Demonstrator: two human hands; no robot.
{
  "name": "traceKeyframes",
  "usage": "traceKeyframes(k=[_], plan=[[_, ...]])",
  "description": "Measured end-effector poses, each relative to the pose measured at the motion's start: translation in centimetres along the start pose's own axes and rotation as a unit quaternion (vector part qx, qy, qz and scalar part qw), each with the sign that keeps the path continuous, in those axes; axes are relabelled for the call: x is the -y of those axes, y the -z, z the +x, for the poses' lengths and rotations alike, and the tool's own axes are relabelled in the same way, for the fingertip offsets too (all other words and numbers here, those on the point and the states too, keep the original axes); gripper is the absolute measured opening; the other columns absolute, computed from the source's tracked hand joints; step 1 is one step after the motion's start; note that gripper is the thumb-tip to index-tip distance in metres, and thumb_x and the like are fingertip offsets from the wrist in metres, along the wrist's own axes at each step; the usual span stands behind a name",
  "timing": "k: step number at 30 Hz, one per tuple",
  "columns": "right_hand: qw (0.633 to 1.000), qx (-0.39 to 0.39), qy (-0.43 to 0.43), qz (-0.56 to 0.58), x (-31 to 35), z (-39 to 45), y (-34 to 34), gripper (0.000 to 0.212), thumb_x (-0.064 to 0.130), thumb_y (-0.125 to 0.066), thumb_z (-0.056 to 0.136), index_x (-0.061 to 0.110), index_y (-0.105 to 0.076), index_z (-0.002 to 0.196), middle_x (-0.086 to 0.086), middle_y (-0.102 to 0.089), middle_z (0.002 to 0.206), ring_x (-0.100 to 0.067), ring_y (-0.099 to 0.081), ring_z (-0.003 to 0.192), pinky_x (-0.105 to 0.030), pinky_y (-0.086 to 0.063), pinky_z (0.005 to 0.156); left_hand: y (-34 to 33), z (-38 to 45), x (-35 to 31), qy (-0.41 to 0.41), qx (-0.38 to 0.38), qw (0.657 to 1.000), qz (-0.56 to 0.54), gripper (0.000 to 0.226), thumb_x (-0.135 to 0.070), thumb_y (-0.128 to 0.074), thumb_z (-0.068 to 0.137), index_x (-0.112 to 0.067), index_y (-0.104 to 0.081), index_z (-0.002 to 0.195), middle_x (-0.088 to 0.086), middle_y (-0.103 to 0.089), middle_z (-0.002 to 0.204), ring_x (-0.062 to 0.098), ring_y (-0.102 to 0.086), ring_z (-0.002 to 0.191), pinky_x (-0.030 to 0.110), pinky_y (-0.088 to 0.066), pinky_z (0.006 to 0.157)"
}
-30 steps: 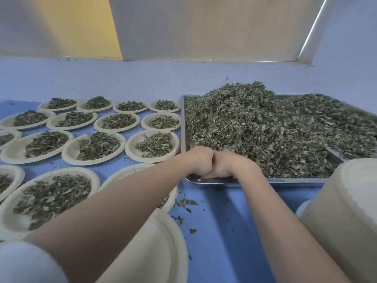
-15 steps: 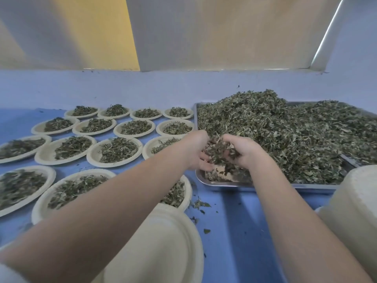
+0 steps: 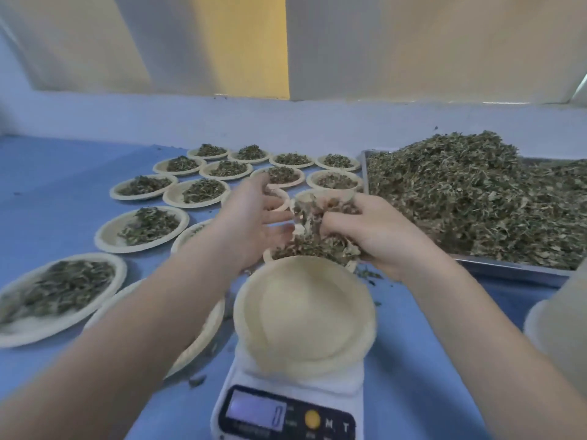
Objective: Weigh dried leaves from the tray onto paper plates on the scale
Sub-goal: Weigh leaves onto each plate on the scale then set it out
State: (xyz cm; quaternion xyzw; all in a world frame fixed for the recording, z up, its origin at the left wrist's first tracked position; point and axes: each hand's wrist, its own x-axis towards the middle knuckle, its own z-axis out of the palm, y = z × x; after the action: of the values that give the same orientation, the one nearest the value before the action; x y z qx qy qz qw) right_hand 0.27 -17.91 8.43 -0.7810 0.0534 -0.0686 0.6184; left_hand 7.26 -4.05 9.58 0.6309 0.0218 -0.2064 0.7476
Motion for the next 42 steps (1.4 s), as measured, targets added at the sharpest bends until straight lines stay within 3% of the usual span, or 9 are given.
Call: traceKeyframes(k=[2, 4, 6, 13, 19, 30, 34, 39, 42], plan=[[0.970, 0.064, 0.055, -0.230, -0.1, -1.7, -1.1, 0.031, 0.031, -0.072, 0.073, 0.038, -0.065, 0.102, 0.026, -0.064, 0.089, 0.004, -0.059, 0.083, -0.010, -0.046, 0.065, 2.7, -1.7, 0.7, -0.045, -0.037, 0.998, 0.017, 0.045, -0.041, -0.039, 0.099, -0.003, -0.053, 0.119, 0.020, -0.061, 0.114, 0.033, -0.062, 0.097, 0.039, -0.052, 0.082], [0.882, 0.165, 0.065, -0.437, -0.2, -2.9, -1.6, 0.065, 0.060, -0.071, 0.069, 0.052, -0.046, 0.128, 0.035, -0.048, 0.120, 0.006, -0.045, 0.111, -0.012, -0.037, 0.084, 4.6, -3.3, 1.8, -0.082, -0.059, 0.995, 0.023, 0.040, -0.042, -0.039, 0.099, -0.008, -0.055, 0.113, 0.016, -0.063, 0.113, 0.030, -0.063, 0.098, 0.037, -0.052, 0.081], [0.842, 0.202, 0.062, -0.496, -0.1, -3.6, -1.5, 0.084, 0.077, -0.056, 0.063, 0.054, -0.031, 0.140, 0.030, -0.033, 0.144, 0.000, -0.034, 0.131, -0.021, -0.029, 0.099, 5.7, -4.5, 3.3, -0.115, -0.080, 0.990, 0.025, 0.037, -0.040, -0.039, 0.099, -0.010, -0.057, 0.110, 0.013, -0.063, 0.115, 0.027, -0.062, 0.100, 0.034, -0.051, 0.082], [0.911, 0.090, 0.146, -0.376, -2.2, -4.5, -0.6, 0.067, 0.068, -0.023, 0.081, 0.046, -0.033, 0.143, 0.026, -0.028, 0.150, 0.018, -0.017, 0.127, -0.002, -0.012, 0.096, 6.5, -5.7, 8.0, -0.266, -0.128, 0.954, 0.057, 0.025, -0.033, -0.036, 0.102, -0.025, -0.055, 0.115, -0.006, -0.061, 0.120, 0.012, -0.060, 0.107, 0.034, -0.048, 0.095], [0.930, -0.015, 0.177, -0.321, -6.4, -4.8, -1.1, 0.058, 0.063, -0.023, 0.088, 0.047, -0.025, 0.144, 0.013, -0.017, 0.158, -0.002, -0.006, 0.145, -0.040, -0.007, 0.120, 6.1, -5.5, 10.5, -0.358, -0.116, 0.924, 0.073, 0.028, -0.045, -0.033, 0.092, -0.042, -0.054, 0.111, -0.021, -0.060, 0.118, -0.002, -0.057, 0.109, 0.031, -0.046, 0.098], [0.938, -0.030, 0.182, -0.292, -7.8, -4.8, -1.1, 0.055, 0.066, -0.023, 0.090, 0.050, -0.029, 0.142, 0.015, -0.021, 0.156, -0.001, -0.008, 0.145, -0.047, -0.010, 0.119, 6.6, -5.2, 12.4, -0.408, -0.125, 0.899, 0.104, 0.042, -0.039, -0.036, 0.094, -0.023, -0.053, 0.129, -0.013, -0.059, 0.127, 0.008, -0.057, 0.116, 0.045, -0.045, 0.100], [0.941, -0.033, 0.188, -0.279, -7.4, -5.1, -1.3, 0.054, 0.063, -0.025, 0.090, 0.048, -0.032, 0.141, 0.016, -0.025, 0.154, 0.002, -0.012, 0.143, -0.042, -0.010, 0.119, 7.1, -5.1, 12.8, -0.423, -0.120, 0.893, 0.100, 0.039, -0.043, -0.037, 0.093, -0.029, -0.053, 0.126, -0.016, -0.060, 0.123, 0.008, -0.059, 0.111, 0.046, -0.046, 0.097], [0.957, -0.076, 0.171, -0.219, -6.7, -4.9, -0.5, 0.056, 0.060, -0.030, 0.090, 0.040, -0.041, 0.141, 0.025, -0.037, 0.139, 0.014, -0.026, 0.128, -0.005, -0.016, 0.101, 7.3, -4.8, 13.0, -0.426, -0.105, 0.894, 0.093, 0.040, -0.049, -0.038, 0.089, -0.034, -0.054, 0.122, -0.020, -0.060, 0.122, 0.006, -0.059, 0.110, 0.042, -0.048, 0.096], [0.941, -0.172, 0.134, -0.259, -6.8, -2.3, 1.8, 0.047, 0.045, -0.038, 0.099, 0.027, -0.041, 0.143, 0.010, -0.047, 0.140, -0.003, -0.041, 0.125, -0.016, -0.029, 0.096, 6.9, -4.1, 12.0, -0.408, -0.094, 0.904, 0.084, 0.036, -0.041, -0.040, 0.091, -0.034, -0.055, 0.122, -0.021, -0.061, 0.121, 0.004, -0.058, 0.112, 0.040, -0.047, 0.098]])
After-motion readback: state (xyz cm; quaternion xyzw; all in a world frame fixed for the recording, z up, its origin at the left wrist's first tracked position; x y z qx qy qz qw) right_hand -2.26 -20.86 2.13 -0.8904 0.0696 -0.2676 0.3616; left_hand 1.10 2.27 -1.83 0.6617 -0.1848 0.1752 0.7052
